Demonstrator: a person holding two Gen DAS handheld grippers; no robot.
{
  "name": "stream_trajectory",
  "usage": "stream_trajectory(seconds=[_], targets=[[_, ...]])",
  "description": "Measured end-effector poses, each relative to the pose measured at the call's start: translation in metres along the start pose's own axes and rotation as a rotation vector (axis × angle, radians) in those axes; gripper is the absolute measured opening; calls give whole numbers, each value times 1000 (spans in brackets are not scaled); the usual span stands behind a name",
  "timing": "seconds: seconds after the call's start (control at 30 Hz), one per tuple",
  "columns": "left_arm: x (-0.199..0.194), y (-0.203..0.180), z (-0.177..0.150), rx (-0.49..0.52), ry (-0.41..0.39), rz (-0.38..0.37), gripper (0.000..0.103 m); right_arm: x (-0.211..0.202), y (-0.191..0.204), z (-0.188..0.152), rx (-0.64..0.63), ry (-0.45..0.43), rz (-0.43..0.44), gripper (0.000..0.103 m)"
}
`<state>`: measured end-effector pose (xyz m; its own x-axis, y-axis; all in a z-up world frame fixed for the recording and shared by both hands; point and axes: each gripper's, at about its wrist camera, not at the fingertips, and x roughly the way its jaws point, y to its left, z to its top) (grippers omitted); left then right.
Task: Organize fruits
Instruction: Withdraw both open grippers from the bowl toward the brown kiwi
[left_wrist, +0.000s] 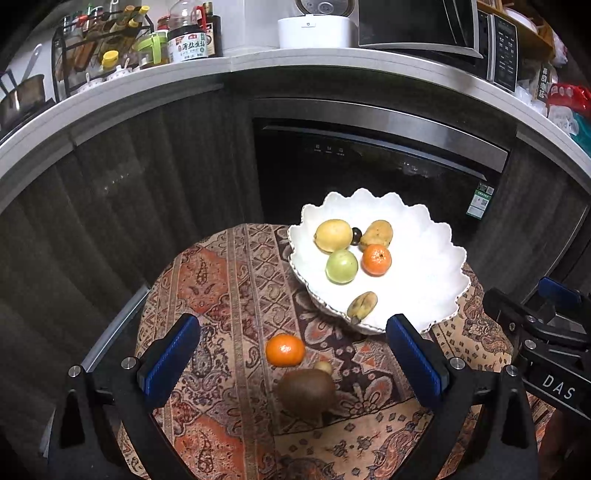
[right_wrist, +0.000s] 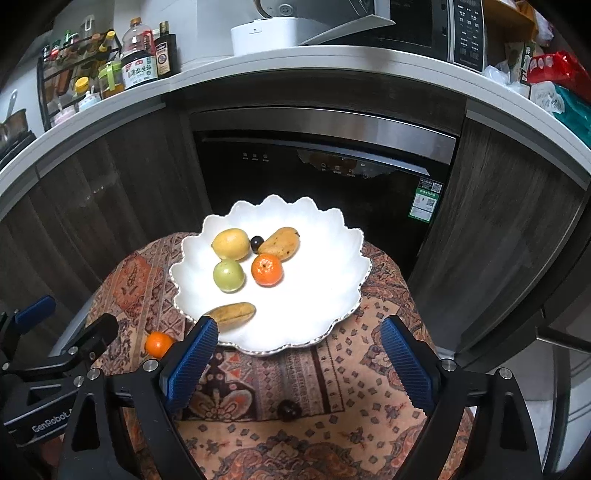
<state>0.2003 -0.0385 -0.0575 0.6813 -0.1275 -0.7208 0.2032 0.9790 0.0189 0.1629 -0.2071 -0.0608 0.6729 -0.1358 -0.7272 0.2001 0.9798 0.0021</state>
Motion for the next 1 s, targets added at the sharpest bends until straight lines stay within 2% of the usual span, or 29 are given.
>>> stream_trajectory(seconds=[0.4,1.0], targets=[[9,-1,-20,14,27,11,102,6,1,-19,-1,28,-20,91],[67,-6,-63,26,135,-8,102,52,-4,-57,-1,110,-42,91]])
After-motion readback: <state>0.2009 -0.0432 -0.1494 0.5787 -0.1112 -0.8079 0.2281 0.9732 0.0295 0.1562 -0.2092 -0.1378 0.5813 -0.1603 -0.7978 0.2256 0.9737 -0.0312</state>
